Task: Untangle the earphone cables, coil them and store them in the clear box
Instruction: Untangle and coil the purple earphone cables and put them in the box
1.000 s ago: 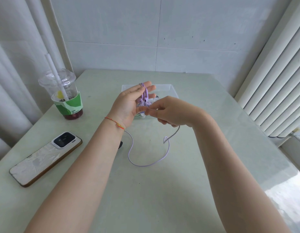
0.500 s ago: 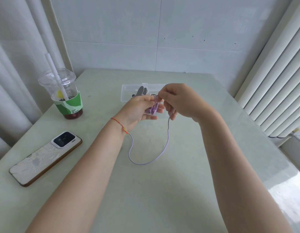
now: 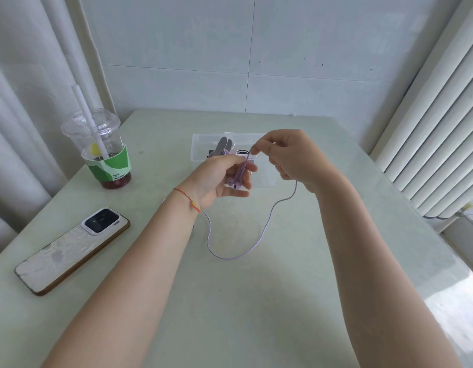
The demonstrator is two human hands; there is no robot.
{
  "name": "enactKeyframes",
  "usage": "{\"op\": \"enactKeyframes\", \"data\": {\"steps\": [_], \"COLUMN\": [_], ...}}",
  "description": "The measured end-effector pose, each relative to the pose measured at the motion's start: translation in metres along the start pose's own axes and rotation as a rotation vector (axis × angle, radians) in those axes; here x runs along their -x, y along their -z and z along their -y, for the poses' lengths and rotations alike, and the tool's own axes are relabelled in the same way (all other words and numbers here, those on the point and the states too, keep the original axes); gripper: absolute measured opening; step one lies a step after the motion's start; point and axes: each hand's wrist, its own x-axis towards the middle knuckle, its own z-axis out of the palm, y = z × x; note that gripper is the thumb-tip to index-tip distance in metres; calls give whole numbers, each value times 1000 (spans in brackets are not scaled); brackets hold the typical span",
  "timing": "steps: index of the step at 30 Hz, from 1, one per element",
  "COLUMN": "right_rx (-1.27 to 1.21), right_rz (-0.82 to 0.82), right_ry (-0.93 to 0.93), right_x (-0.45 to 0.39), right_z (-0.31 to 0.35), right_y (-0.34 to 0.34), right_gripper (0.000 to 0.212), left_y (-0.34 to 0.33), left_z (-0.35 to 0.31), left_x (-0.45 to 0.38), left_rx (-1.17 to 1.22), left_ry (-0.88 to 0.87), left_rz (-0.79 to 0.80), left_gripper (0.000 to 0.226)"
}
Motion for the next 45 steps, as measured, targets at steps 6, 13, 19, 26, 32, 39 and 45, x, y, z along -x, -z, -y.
{"op": "enactKeyframes", "data": {"steps": [6, 13, 19, 26, 32, 39, 45], "right_rx": [-48, 102, 324, 564, 607, 538, 496], "right_rz": [-85, 272, 338, 260, 256, -14, -116], "right_ry": [-29, -95, -70, 25, 107, 66, 102], "right_x": [-5, 1, 5, 8, 12, 6, 0], "right_z": [-12, -12, -3, 7, 15, 8, 3], "right_y": [-5, -16, -19, -21, -29, -13, -10], "right_gripper": [17, 18, 22, 25, 22, 16, 12], "left_y": [-2, 3, 5, -4, -7, -3, -9], "left_z": [-10, -15, -11, -7, -8, -3, -2], "left_x": [12, 8, 2, -1, -6, -7, -2], "left_rx": [261, 620, 371, 9, 30, -43, -156], "left_ry": [-17, -109, -123, -132, -79, -98, -57], "left_rz": [252, 103, -16, -104, -38, -87, -47], "left_gripper": [31, 33, 37, 21, 29, 39, 39]}}
